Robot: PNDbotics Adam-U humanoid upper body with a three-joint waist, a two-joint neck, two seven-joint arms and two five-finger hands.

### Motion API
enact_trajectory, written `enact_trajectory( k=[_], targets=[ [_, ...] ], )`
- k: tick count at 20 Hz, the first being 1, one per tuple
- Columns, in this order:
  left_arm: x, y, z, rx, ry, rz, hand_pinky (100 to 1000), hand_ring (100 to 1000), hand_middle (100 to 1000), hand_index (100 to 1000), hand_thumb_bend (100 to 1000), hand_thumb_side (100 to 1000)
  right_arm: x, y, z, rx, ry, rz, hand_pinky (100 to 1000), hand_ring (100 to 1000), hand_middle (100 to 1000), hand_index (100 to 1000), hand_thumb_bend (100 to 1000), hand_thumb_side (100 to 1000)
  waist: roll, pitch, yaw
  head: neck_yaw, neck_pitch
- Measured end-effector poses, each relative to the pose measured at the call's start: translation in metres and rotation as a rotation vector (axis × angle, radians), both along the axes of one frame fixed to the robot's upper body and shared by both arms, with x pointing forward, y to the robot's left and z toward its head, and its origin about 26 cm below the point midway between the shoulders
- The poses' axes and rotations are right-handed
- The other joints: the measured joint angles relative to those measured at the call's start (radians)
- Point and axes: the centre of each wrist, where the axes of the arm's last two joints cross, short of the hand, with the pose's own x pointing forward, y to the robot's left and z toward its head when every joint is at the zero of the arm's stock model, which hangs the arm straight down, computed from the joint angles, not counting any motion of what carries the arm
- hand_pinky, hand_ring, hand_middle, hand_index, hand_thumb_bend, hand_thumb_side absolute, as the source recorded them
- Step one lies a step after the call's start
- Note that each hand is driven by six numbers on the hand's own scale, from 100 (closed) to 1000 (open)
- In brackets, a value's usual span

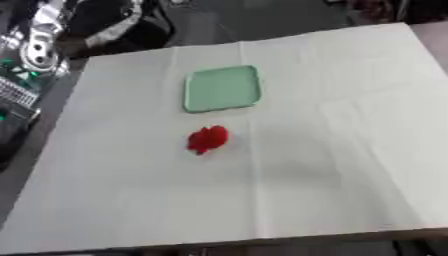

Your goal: Pick up objects on the table and place them in the box.

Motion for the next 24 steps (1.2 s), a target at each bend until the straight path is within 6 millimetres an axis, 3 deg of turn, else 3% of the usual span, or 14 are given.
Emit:
enact_trajectory(
  k=[2,6,7,12,13,16,19,24],
  targets=[
    [0.008,0.003,0.001,0.089,0.084,-0.016,576,509,692,898,549,747,0.000,0.000,0.000,-0.003,0.000,0.002,197,1000,270,663,100,587,0.000,0.000,-0.003,-0.001,0.000],
    [0.026,0.011,0.000,0.232,0.246,-0.024,667,591,726,881,556,753,0.000,0.001,-0.001,-0.012,0.002,0.008,197,1000,269,663,100,588,0.003,0.000,-0.006,-0.002,0.000],
    [0.032,0.013,0.000,0.258,0.289,-0.024,722,632,759,885,578,731,0.000,0.001,-0.001,-0.013,0.003,0.008,197,1000,270,663,100,594,0.003,0.000,-0.010,-0.003,0.000],
    [0.058,0.025,-0.007,0.363,0.547,-0.015,765,671,781,888,637,652,0.000,0.004,0.001,-0.016,0.006,0.022,197,1000,272,663,100,583,0.011,-0.007,-0.024,-0.007,0.000],
    [0.062,0.027,-0.008,0.380,0.590,-0.012,815,712,796,884,704,607,0.001,0.004,0.001,-0.017,0.008,0.023,197,1000,273,663,100,582,0.013,-0.010,-0.027,-0.008,0.000],
    [0.073,0.031,-0.012,0.438,0.707,-0.017,832,724,804,885,744,566,0.001,0.006,0.002,-0.012,0.010,0.037,197,1000,273,663,100,582,0.019,-0.016,-0.037,-0.009,0.000],
    [0.082,0.033,-0.016,0.472,0.799,-0.021,832,725,813,905,832,471,0.001,0.008,0.004,-0.013,0.013,0.048,198,1000,276,663,100,579,0.022,-0.017,-0.045,-0.011,0.000],
    [0.092,0.038,-0.024,0.477,0.904,-0.026,783,708,807,912,869,410,0.002,0.010,0.005,-0.005,0.011,0.063,198,1000,276,663,100,578,0.025,-0.017,-0.054,-0.022,0.000]
  ],
)
